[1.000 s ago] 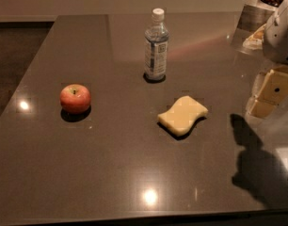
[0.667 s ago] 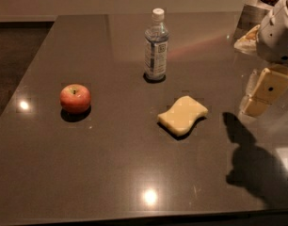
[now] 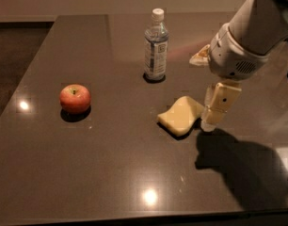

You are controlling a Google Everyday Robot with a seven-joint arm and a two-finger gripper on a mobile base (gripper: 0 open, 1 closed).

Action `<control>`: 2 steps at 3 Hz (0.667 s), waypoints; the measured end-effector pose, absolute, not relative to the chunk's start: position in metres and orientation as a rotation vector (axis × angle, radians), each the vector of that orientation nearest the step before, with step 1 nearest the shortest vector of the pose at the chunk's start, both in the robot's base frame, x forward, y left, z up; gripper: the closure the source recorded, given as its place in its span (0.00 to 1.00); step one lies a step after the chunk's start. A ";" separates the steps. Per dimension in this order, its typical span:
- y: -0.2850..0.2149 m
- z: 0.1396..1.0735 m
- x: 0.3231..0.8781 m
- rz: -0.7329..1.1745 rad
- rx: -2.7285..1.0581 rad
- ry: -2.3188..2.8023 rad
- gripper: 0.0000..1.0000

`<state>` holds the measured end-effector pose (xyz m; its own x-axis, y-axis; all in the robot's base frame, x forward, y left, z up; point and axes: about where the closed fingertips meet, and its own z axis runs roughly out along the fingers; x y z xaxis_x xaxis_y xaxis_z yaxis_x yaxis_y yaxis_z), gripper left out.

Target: Pick sponge

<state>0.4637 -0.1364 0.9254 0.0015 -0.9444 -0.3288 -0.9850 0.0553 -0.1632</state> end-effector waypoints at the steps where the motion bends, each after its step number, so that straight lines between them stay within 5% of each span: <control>1: -0.123 0.895 0.467 0.174 -2.027 1.975 0.00; 2: -0.118 0.870 0.467 0.201 -2.090 1.984 0.00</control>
Offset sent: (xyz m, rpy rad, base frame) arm 0.0029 0.0203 -0.0882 -0.0962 0.1437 0.1243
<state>0.4671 -0.1184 0.8698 0.0622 -0.9605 -0.2714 -0.9954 -0.0399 -0.0870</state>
